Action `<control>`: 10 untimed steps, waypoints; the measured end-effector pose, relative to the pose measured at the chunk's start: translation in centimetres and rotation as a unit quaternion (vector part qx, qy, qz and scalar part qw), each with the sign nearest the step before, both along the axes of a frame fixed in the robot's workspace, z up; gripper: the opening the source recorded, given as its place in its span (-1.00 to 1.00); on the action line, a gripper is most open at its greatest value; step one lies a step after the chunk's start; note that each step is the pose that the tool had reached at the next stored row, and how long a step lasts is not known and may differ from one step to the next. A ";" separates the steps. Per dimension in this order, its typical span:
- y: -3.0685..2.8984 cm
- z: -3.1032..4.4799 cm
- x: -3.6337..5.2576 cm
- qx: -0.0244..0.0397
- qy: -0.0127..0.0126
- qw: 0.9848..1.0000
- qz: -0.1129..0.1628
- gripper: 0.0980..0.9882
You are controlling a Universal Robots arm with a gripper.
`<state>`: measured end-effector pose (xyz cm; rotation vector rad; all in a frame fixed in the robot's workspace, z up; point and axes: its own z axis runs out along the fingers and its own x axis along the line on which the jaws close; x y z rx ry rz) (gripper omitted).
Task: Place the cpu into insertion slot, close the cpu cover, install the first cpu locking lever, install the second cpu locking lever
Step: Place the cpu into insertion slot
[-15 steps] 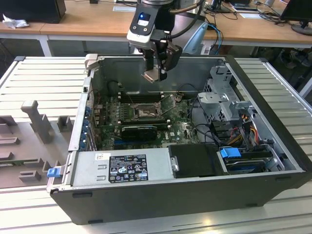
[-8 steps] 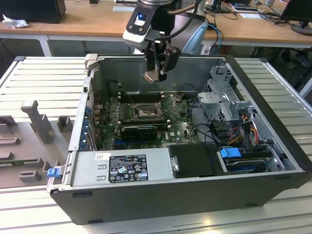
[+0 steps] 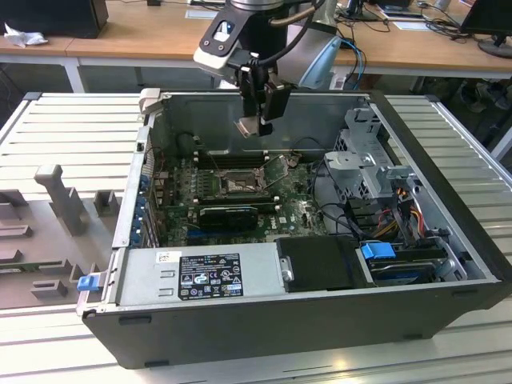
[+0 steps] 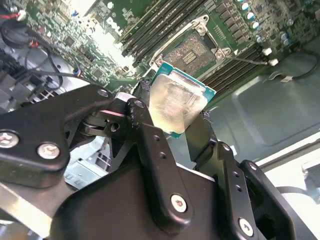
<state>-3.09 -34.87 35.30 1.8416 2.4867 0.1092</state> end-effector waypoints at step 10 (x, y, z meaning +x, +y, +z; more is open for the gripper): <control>0.00 -0.74 0.00 0.000 0.000 1.000 -0.006 -0.03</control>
